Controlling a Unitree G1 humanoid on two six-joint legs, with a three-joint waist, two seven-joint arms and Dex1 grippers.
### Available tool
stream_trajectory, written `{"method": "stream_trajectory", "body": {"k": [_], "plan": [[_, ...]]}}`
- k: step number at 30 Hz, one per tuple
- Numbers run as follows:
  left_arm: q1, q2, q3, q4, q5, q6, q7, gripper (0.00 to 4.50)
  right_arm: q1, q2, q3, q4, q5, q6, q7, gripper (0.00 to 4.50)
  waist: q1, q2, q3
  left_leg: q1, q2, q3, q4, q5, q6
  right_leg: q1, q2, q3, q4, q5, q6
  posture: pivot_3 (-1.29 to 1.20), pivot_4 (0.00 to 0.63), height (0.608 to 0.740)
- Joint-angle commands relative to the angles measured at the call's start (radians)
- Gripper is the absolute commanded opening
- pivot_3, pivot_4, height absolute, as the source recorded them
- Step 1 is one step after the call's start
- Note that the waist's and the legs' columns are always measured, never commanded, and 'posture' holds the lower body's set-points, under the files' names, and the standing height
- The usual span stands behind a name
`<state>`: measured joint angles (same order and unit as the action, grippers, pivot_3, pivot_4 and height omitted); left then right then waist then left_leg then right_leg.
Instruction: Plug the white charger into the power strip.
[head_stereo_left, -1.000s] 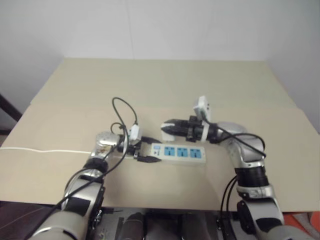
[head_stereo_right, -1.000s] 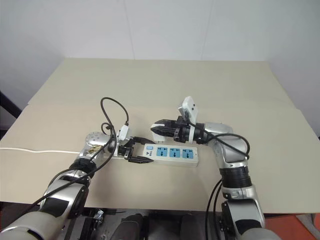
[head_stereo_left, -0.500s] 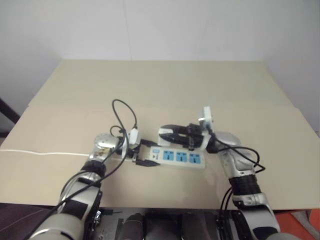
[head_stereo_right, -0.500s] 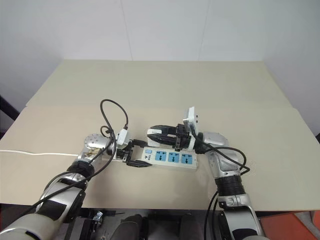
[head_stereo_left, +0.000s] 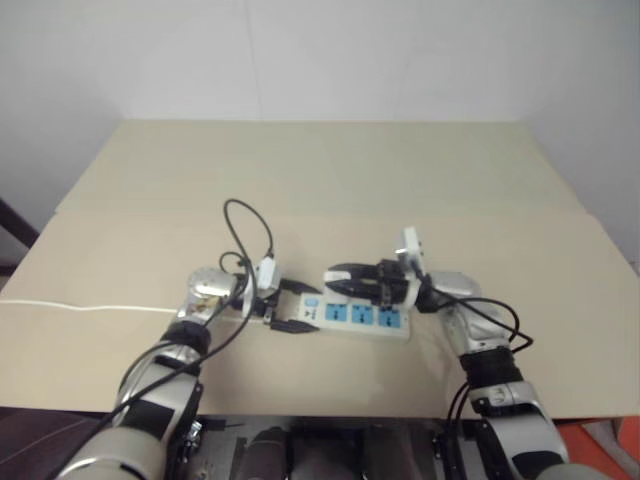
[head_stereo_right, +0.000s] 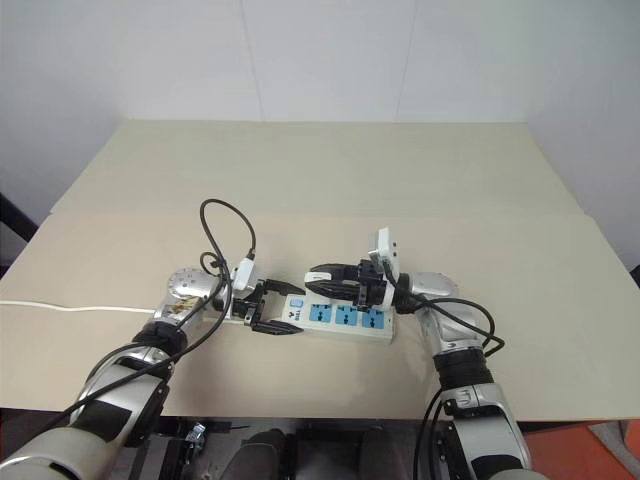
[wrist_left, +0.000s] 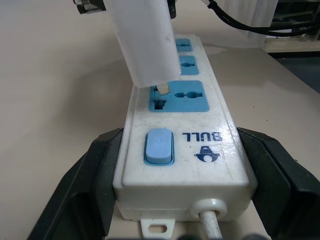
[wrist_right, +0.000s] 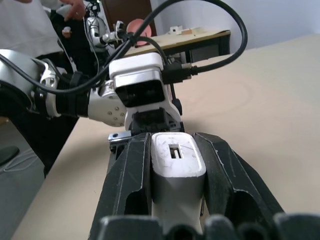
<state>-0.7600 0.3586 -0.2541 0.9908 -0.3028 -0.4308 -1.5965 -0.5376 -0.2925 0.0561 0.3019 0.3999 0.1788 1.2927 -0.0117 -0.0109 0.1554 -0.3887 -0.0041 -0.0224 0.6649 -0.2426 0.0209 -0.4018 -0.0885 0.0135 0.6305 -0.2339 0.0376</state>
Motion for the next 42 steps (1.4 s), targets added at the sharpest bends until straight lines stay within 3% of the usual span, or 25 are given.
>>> {"method": "stream_trajectory", "body": {"k": [1, 24, 33, 42], "plan": [[0.015, 0.002, -0.034, -0.003, 0.027, 0.011, -0.018, 3.25, -0.011, -0.006, 0.009, 0.000, -0.010, -0.046, 0.007, 1.16, 0.000, 0.000, 0.000, 0.000, 0.000, 0.000, 0.000, 0.000, 0.000, 0.000, 0.000, 0.000, 0.000, 0.000, 0.000, 0.00, 0.150, 0.740], [0.015, 0.003, -0.007, 0.009, 0.032, 0.007, -0.018, 3.25, 0.039, 0.017, -0.017, 0.186, -0.002, -0.208, 0.007, 1.16, -0.001, 0.000, 0.000, 0.006, 0.000, 0.000, 0.000, 0.000, 0.000, 0.006, 0.000, 0.000, -0.001, 0.000, 0.000, 0.00, 0.150, 0.740], [0.020, 0.004, 0.002, 0.011, 0.041, 0.005, -0.018, 3.25, 0.099, 0.034, 0.028, 0.237, -0.053, -0.384, 0.024, 1.16, -0.002, -0.001, -0.001, 0.012, 0.001, -0.001, -0.001, 0.000, 0.000, 0.013, 0.001, 0.000, -0.003, 0.000, 0.000, 0.00, 0.150, 0.740], [0.023, 0.004, 0.000, 0.013, 0.056, -0.002, -0.018, 3.25, 0.072, 0.006, 0.106, 0.300, -0.119, -0.373, 0.030, 1.16, -0.003, -0.002, -0.003, 0.016, 0.001, -0.001, -0.002, 0.000, 0.000, 0.014, 0.001, 0.001, -0.002, -0.001, 0.000, 0.00, 0.150, 0.740]]}}
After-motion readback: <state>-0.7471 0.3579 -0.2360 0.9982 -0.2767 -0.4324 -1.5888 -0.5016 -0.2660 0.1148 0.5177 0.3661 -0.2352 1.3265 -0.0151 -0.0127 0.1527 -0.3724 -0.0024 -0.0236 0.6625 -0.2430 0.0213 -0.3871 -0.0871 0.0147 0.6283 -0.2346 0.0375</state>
